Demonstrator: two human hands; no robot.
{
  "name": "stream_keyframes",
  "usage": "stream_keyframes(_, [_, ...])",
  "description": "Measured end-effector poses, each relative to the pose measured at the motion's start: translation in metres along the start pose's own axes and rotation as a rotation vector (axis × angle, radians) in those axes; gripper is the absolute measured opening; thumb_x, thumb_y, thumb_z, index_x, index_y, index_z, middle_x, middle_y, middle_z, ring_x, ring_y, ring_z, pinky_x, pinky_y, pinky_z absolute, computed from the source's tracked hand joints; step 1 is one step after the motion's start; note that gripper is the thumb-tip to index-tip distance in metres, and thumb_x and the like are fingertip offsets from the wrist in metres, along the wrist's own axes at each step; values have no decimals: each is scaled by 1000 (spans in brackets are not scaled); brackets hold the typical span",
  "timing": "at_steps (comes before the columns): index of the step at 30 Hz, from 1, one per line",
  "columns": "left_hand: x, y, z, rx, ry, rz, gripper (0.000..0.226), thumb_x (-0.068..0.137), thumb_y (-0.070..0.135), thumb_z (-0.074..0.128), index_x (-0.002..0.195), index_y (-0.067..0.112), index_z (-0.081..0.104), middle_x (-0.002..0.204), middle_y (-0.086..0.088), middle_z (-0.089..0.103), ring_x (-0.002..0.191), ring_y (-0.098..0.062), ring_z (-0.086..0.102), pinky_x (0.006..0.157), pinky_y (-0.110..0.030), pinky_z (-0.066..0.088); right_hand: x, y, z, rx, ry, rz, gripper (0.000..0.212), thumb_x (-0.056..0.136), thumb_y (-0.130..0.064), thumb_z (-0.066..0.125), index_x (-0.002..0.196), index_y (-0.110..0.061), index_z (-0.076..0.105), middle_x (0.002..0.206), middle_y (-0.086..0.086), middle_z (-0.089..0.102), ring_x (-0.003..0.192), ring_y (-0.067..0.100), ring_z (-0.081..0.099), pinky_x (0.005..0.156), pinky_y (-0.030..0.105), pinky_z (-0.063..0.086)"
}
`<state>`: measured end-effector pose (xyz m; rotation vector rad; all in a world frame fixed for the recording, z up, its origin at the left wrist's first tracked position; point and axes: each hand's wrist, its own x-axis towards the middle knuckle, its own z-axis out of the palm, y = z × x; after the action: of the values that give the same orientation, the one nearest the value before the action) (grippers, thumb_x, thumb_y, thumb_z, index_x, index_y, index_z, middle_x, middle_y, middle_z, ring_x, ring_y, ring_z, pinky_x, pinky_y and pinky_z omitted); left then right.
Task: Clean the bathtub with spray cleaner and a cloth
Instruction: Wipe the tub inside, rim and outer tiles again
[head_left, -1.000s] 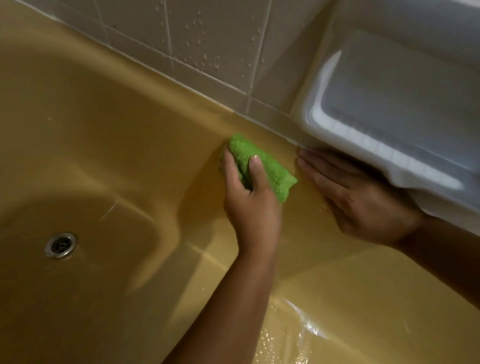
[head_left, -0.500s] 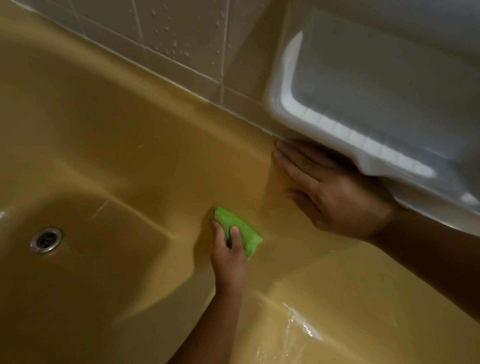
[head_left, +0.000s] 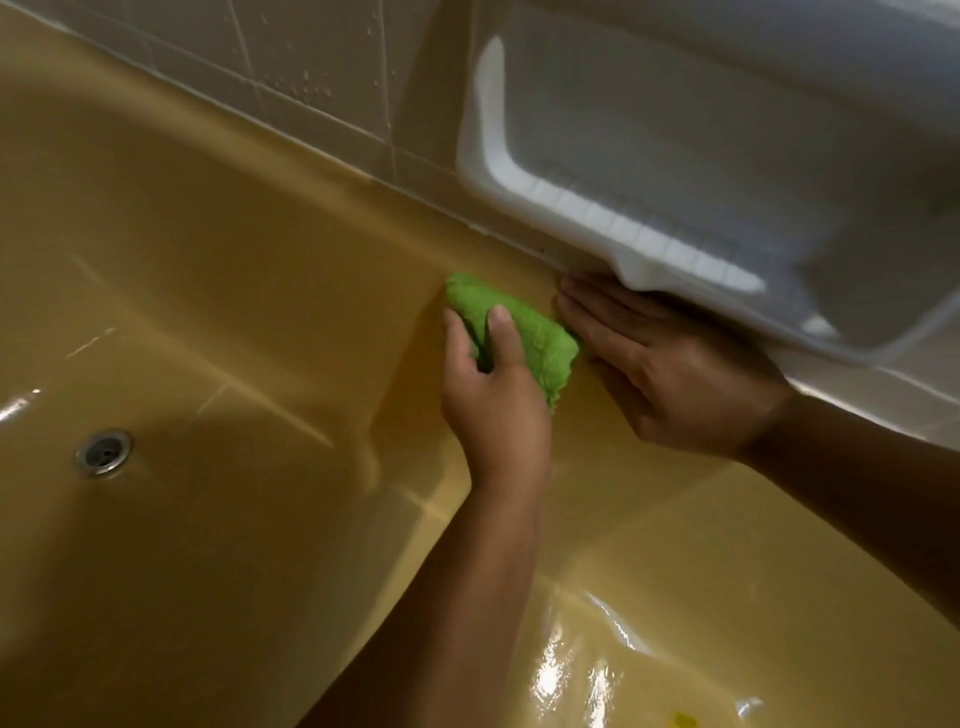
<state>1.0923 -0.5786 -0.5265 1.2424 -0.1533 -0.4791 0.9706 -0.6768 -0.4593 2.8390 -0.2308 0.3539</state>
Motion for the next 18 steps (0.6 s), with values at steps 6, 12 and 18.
stream_keyframes(6, [-12,-25,-7,277,-6,88,58,109,34,49,162,18,33,143,14,49,108,28,46,87,6,33,5,0,0,13,2,-12,69,91,-8,64,155,2,41,162,20,40,150,34,39,126,39,26])
stream_keyframes(12, [-14,-91,-41,367,51,-98,55,110,27,47,161,14,32,135,8,52,110,19,43,82,9,30,8,-3,1,-49,21,-29,72,88,-10,69,153,4,42,161,21,39,150,32,35,127,34,17])
stream_keyframes(18, [-12,-158,-80,465,51,-252,55,109,28,47,160,13,35,143,-14,61,123,-21,60,85,-5,35,8,-4,1,-83,-16,-17,70,95,-17,64,157,-2,38,165,16,35,153,29,30,129,33,12])
